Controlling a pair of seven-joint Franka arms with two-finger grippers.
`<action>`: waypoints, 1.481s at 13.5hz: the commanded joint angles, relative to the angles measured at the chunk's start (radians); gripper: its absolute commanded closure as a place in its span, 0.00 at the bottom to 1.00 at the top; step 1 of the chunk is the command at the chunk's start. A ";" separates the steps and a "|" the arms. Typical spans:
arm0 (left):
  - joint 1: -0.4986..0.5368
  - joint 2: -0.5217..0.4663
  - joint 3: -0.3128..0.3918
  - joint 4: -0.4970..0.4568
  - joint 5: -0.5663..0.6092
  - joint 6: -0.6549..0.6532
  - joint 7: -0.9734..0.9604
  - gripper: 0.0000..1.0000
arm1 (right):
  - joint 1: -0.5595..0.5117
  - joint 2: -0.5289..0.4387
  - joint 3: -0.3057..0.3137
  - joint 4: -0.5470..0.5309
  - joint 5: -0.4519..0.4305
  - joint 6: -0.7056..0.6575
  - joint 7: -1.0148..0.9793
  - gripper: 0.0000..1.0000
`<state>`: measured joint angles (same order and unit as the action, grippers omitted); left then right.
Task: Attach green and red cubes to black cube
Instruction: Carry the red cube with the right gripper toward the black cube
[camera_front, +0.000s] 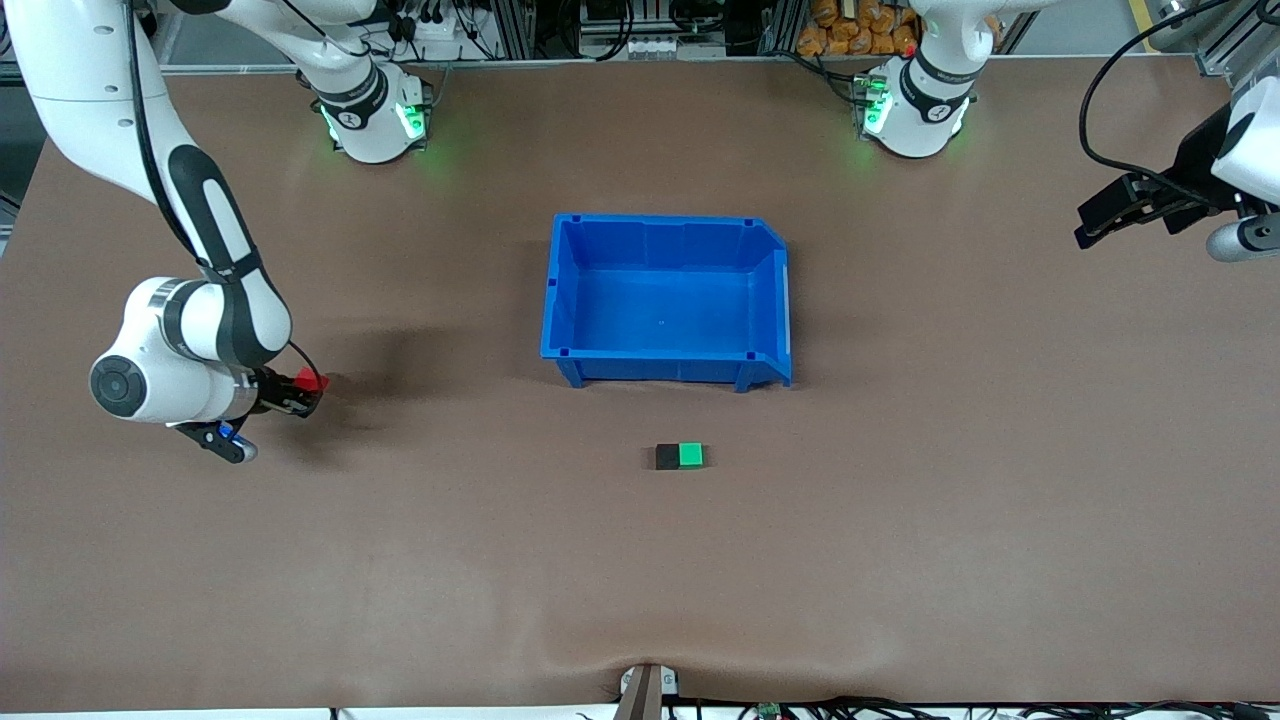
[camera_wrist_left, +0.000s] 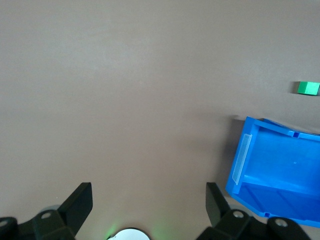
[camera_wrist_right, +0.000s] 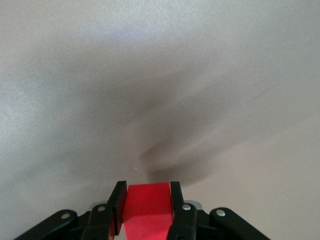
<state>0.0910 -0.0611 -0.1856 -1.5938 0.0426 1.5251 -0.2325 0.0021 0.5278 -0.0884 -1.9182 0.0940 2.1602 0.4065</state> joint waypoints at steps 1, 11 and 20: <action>0.004 -0.017 -0.002 -0.018 -0.013 0.000 0.022 0.00 | 0.022 -0.020 -0.001 -0.002 0.006 -0.017 0.092 1.00; 0.009 -0.005 0.000 -0.003 -0.006 0.000 0.022 0.00 | 0.090 -0.017 0.042 0.033 0.007 -0.017 0.409 1.00; 0.006 -0.005 0.001 -0.003 -0.006 0.000 0.021 0.00 | 0.093 -0.014 0.114 0.073 0.050 -0.016 0.574 1.00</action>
<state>0.0915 -0.0609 -0.1840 -1.5996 0.0426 1.5256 -0.2322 0.0954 0.5273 0.0197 -1.8508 0.1244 2.1601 0.9589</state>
